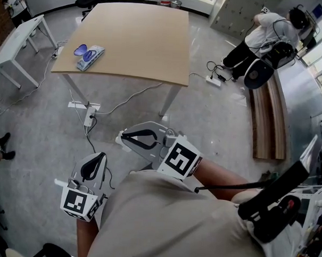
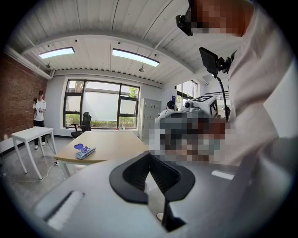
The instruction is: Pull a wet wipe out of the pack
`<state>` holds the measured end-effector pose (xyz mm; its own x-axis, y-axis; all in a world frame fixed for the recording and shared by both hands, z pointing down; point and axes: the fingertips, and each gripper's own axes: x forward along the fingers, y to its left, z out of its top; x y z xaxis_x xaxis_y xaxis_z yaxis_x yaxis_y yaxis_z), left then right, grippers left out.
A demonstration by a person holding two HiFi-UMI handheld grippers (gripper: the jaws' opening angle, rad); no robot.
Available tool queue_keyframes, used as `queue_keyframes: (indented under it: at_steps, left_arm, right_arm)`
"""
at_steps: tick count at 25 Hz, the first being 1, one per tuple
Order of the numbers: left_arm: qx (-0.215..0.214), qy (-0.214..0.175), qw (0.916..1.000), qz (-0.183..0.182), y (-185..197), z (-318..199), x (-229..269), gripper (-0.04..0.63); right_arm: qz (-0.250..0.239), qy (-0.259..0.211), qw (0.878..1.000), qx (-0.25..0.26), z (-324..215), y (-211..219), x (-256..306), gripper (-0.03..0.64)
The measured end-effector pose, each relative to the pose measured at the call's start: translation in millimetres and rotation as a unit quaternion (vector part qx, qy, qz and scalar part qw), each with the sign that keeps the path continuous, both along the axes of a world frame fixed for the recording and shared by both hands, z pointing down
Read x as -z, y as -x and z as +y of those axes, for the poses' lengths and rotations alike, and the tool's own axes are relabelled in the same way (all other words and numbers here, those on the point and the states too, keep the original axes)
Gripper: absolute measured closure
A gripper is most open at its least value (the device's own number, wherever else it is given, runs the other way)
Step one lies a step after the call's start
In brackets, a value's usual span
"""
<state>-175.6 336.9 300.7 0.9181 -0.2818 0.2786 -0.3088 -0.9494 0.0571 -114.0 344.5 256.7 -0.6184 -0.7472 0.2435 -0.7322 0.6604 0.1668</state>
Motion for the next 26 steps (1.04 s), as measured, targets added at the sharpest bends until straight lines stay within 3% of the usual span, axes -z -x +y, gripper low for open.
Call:
queue_keyframes:
  at_steps: [17, 26]
  left_arm:
    - [-0.008, 0.012, 0.9999, -0.005, 0.6, -7.8, -6.4, 0.589]
    - [0.009, 0.033, 0.9993, -0.013, -10.5, -84.2, -34.5, 0.589]
  right_arm:
    - [0.014, 0.004, 1.0, -0.001, -6.1, -2.7, -1.6, 0.614]
    - [0.015, 0.019, 1.0, -0.005, -72.2, -27.8, -24.8, 0.614]
